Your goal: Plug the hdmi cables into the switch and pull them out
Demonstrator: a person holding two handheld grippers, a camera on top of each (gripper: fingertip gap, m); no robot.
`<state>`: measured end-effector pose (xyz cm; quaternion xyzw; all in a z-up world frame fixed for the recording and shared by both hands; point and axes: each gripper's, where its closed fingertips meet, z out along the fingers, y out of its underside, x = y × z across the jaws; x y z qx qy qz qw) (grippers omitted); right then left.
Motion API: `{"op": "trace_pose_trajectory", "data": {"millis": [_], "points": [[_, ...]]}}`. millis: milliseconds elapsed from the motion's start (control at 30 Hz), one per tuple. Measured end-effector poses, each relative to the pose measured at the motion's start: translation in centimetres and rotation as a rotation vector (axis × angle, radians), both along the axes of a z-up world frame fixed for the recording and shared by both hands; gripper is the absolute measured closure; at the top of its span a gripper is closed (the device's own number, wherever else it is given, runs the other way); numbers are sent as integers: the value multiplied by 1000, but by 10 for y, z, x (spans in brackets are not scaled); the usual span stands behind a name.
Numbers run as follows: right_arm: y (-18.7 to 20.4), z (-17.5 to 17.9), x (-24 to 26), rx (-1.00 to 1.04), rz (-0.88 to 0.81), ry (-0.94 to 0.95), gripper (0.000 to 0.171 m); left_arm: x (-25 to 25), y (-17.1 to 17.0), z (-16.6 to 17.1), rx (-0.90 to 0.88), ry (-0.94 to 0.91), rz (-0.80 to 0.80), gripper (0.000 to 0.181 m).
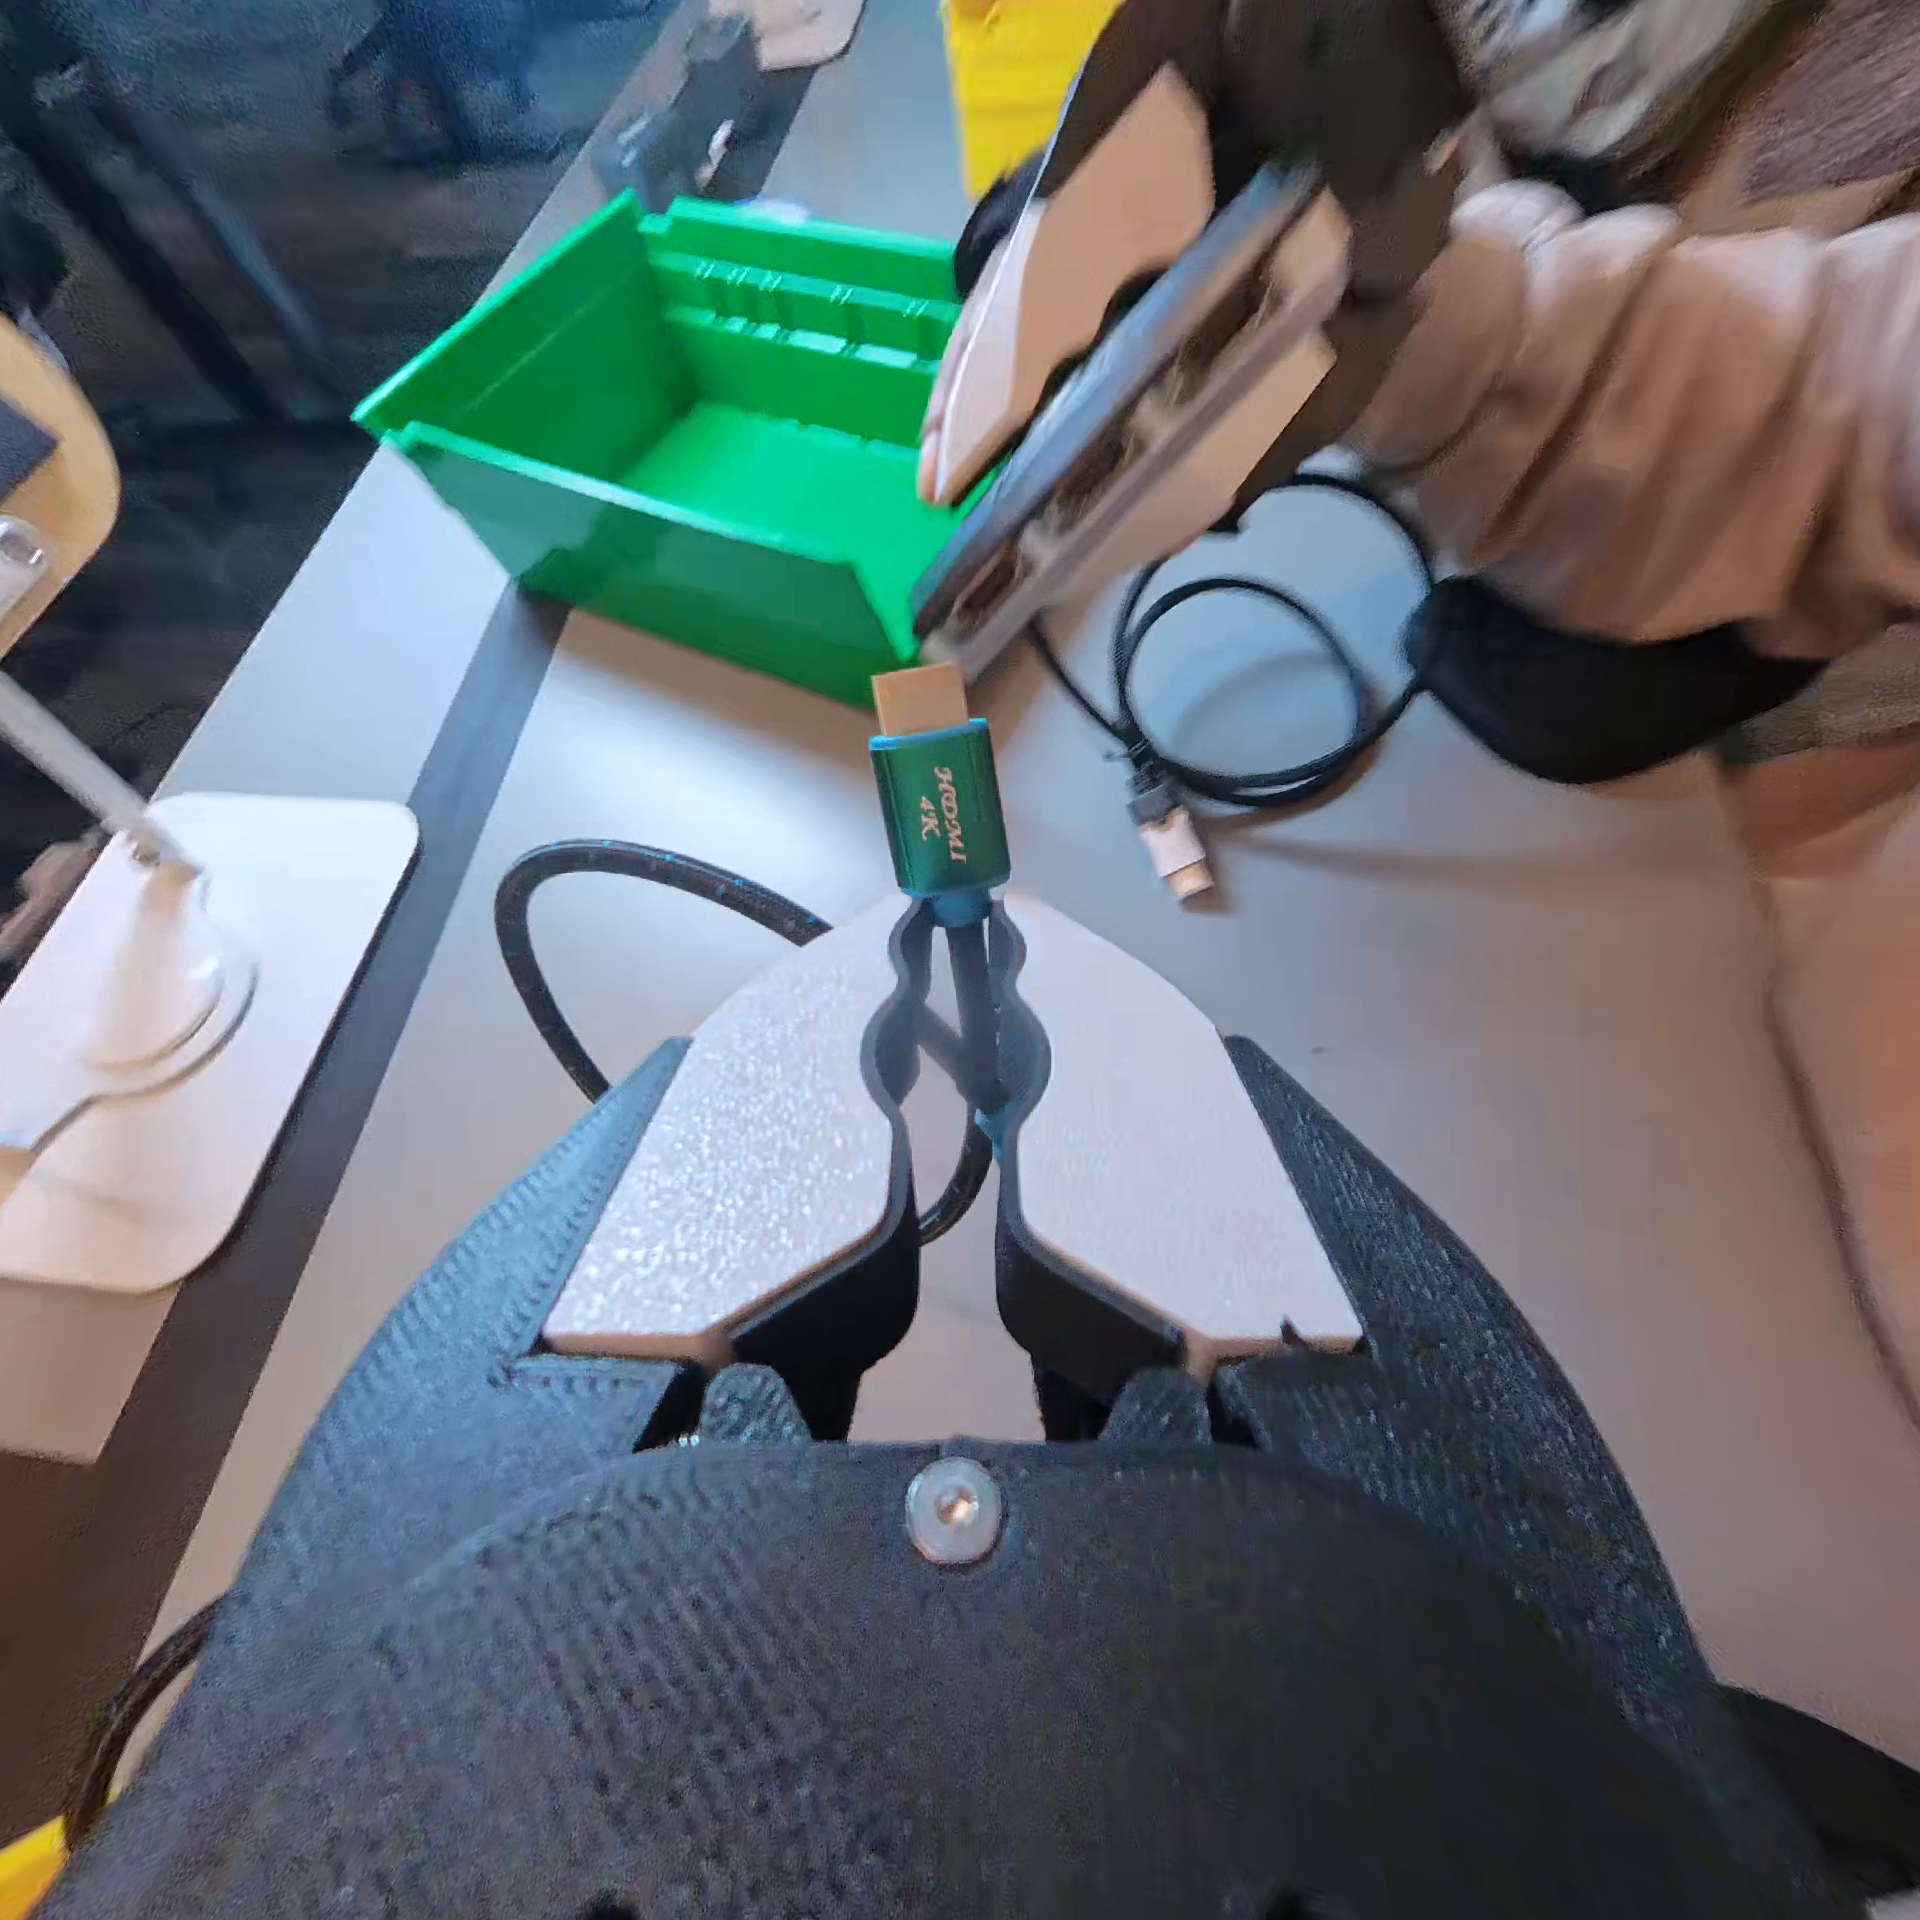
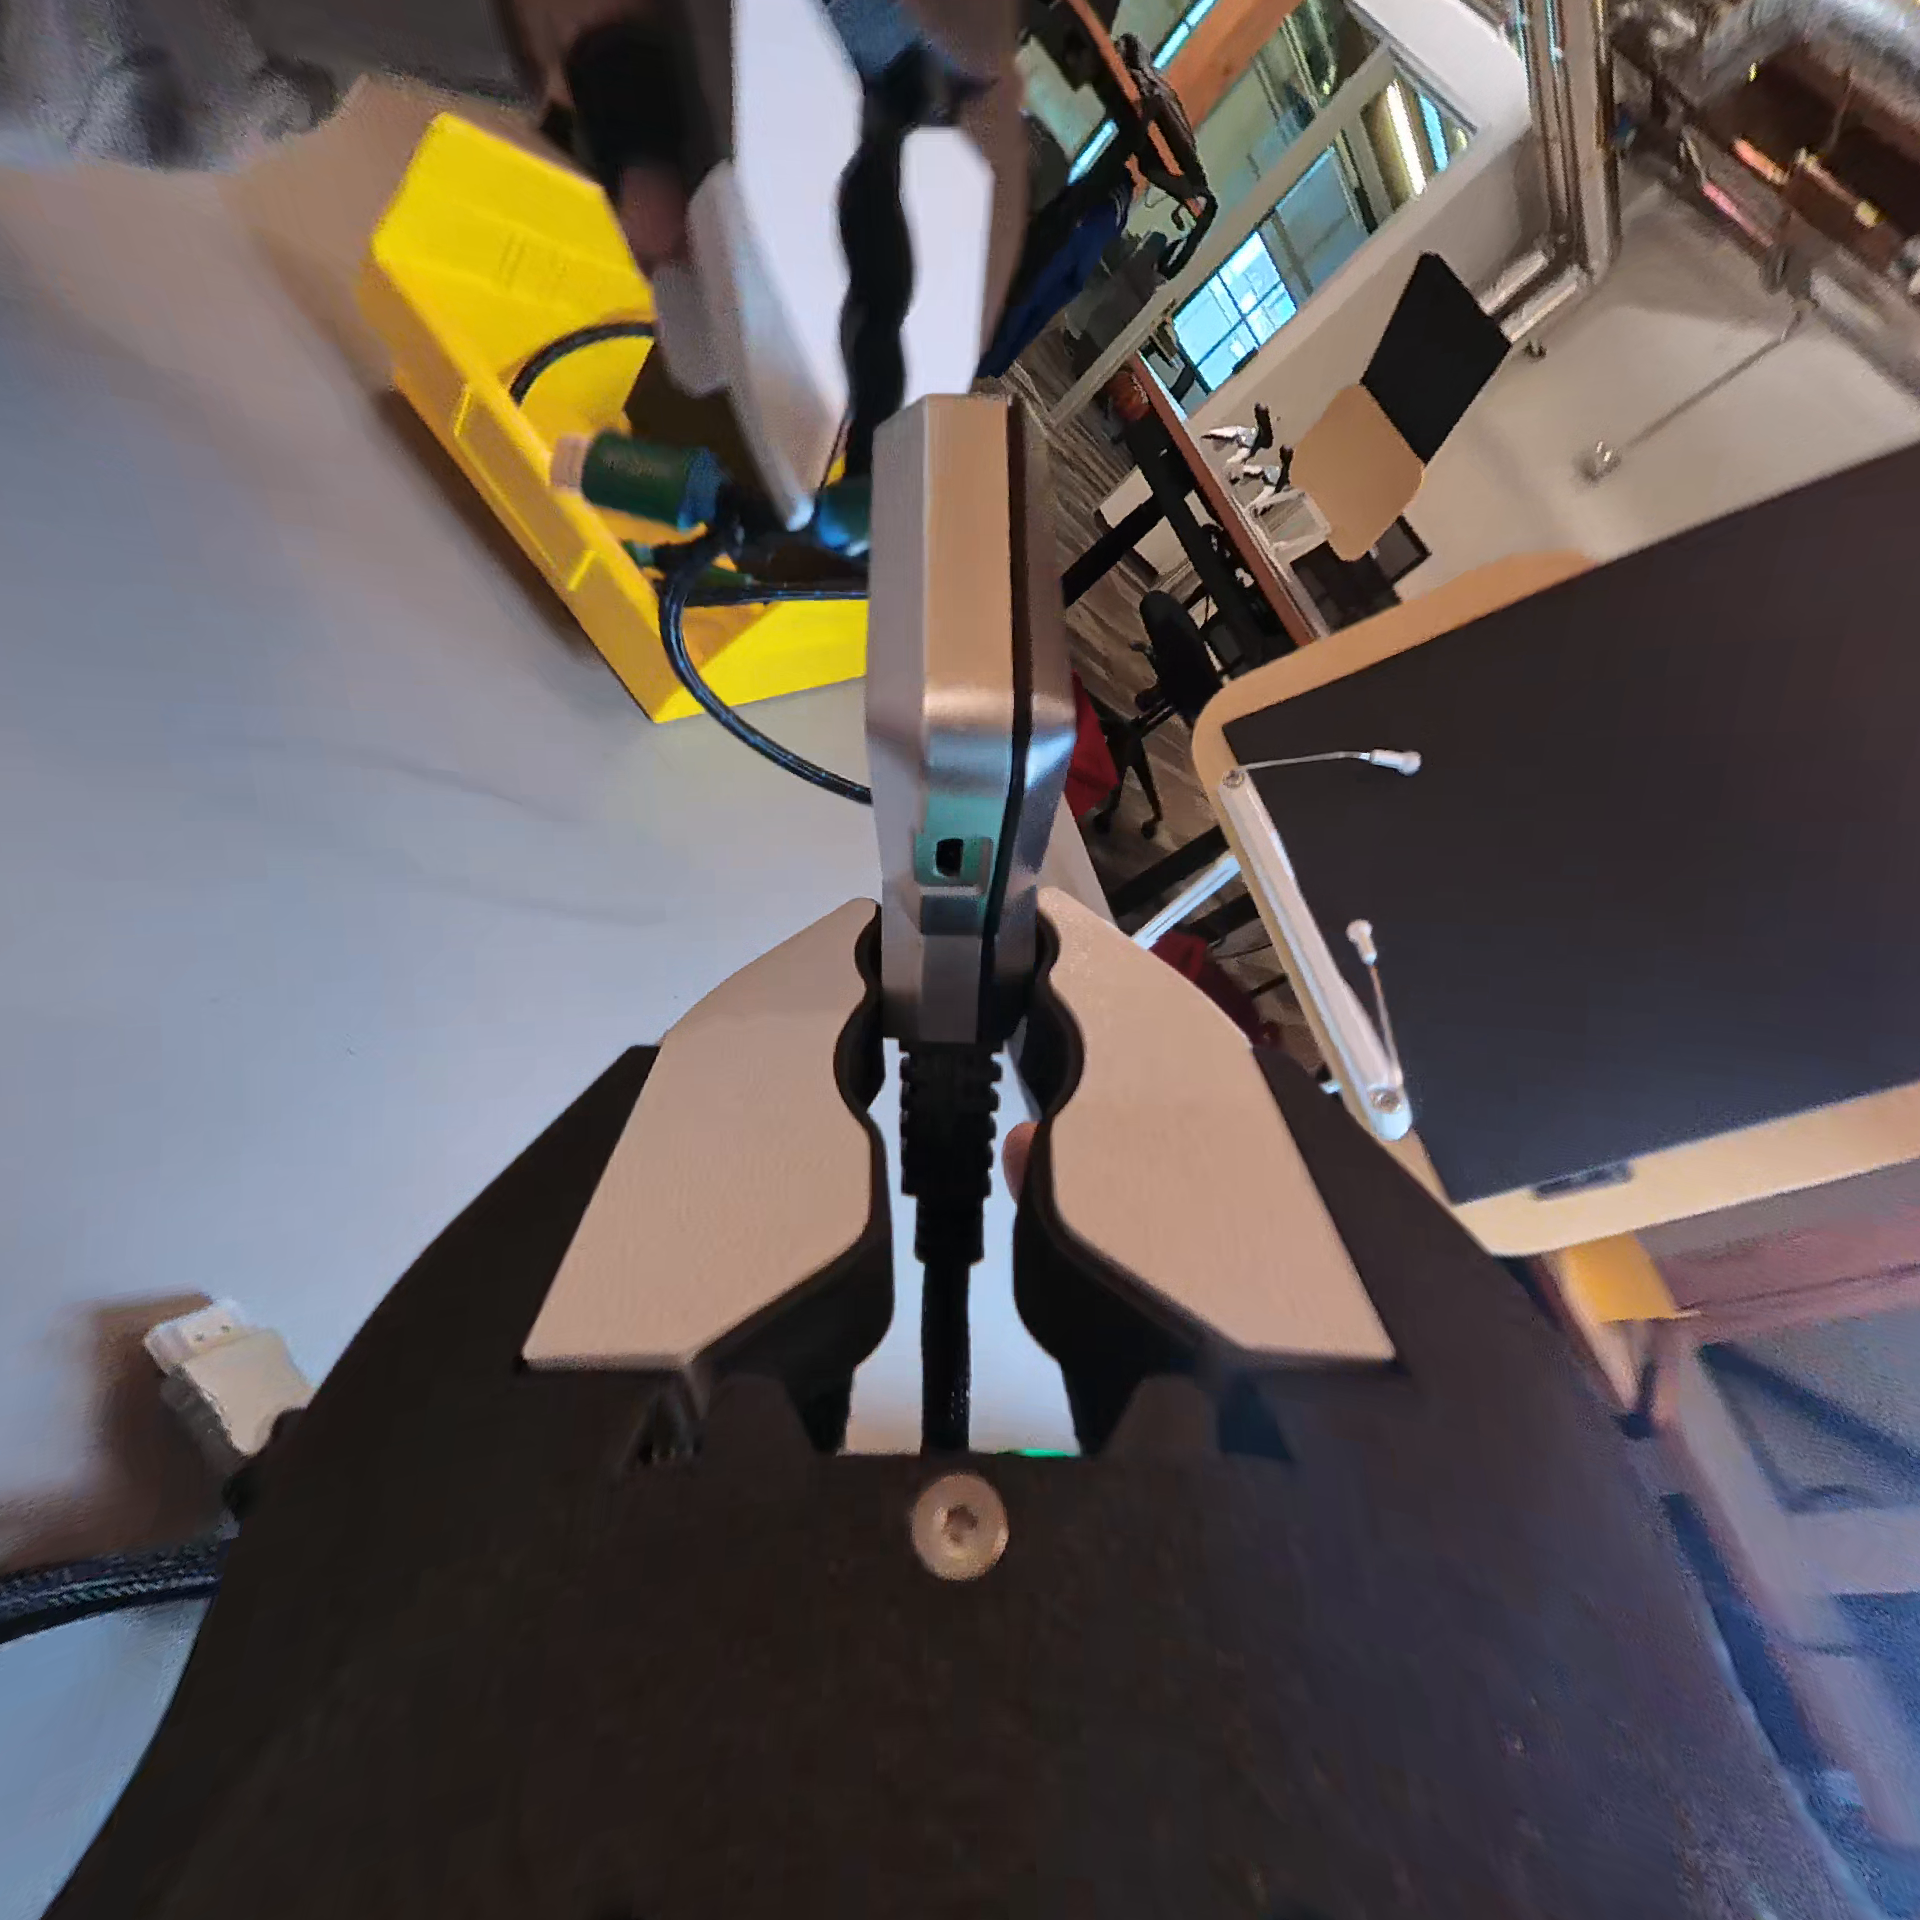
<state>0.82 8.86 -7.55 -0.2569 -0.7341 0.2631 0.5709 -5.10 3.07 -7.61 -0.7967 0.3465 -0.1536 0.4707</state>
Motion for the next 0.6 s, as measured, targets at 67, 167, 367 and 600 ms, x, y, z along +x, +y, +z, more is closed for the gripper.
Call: {"op": "trace_pose_trajectory", "data": {"millis": [67,167,367,600], "points": [[-7,-2,0,96,6,-2,149,7,-10,8,-4,-28,-57,171],[-14,-4,-2,256,-11,7,149,2,-18,-8,-23,53,-60,171],[-15,-35,-19,562,-66,-11,148,-3,-16,-45,-164,120,-31,171],[-15,-71,-33,720,-59,23,149,-9,-18,-100,-385,218,-18,171]]}}
